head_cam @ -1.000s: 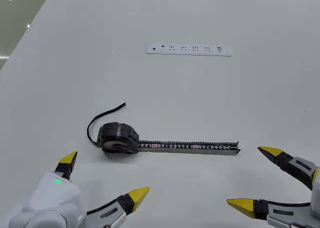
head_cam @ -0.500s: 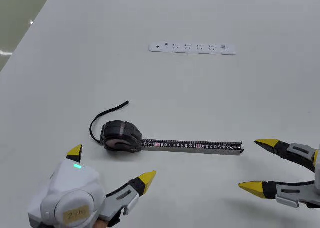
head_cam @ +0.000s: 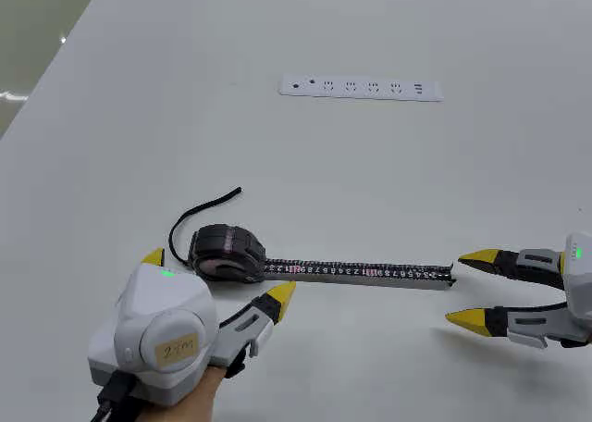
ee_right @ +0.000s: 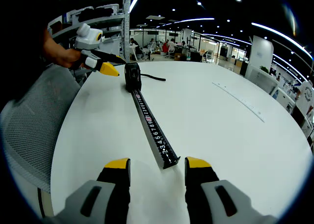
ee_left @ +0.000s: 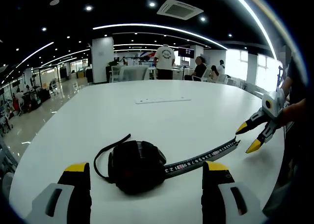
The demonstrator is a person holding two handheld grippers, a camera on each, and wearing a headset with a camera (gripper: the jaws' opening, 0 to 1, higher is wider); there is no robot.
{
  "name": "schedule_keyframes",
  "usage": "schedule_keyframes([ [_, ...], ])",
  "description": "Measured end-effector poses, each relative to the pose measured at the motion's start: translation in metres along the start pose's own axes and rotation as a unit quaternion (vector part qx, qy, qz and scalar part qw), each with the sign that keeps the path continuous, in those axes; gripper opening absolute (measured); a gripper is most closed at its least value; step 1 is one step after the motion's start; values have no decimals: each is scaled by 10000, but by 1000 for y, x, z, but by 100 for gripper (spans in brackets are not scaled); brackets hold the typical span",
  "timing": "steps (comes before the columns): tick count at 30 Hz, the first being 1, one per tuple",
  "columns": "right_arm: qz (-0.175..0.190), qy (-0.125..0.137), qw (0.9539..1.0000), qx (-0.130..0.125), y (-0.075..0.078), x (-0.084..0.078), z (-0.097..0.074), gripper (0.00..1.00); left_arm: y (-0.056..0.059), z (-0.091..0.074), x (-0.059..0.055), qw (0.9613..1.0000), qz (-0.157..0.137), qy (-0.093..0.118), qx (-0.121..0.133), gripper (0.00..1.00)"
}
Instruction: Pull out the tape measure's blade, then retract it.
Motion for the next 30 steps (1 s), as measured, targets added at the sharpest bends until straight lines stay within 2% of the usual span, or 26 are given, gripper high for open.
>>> schedule_keyframes([
  [13,-93,-168,9997,173,11,-7,12,26,-12,22,-2,9985,-331,-137,418,80],
  [23,-108,-205,9997,102,16,-10,15,14,-13,33,-8,9973,-440,-274,521,72],
  [30,-86,-172,9998,99,17,-11,16,13,-12,37,-8,9969,-488,-311,542,70],
])
Point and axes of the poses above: the centre of the closed fingertips' face, and the gripper's own axes: z roughly forward along the fingers, y roughly to its right, x roughly out of its top, the point moved 5 cm from there along -z, roughly backward along the fingers, and after that the axes turned 4 degrees about -z, right-handed, at the moved point
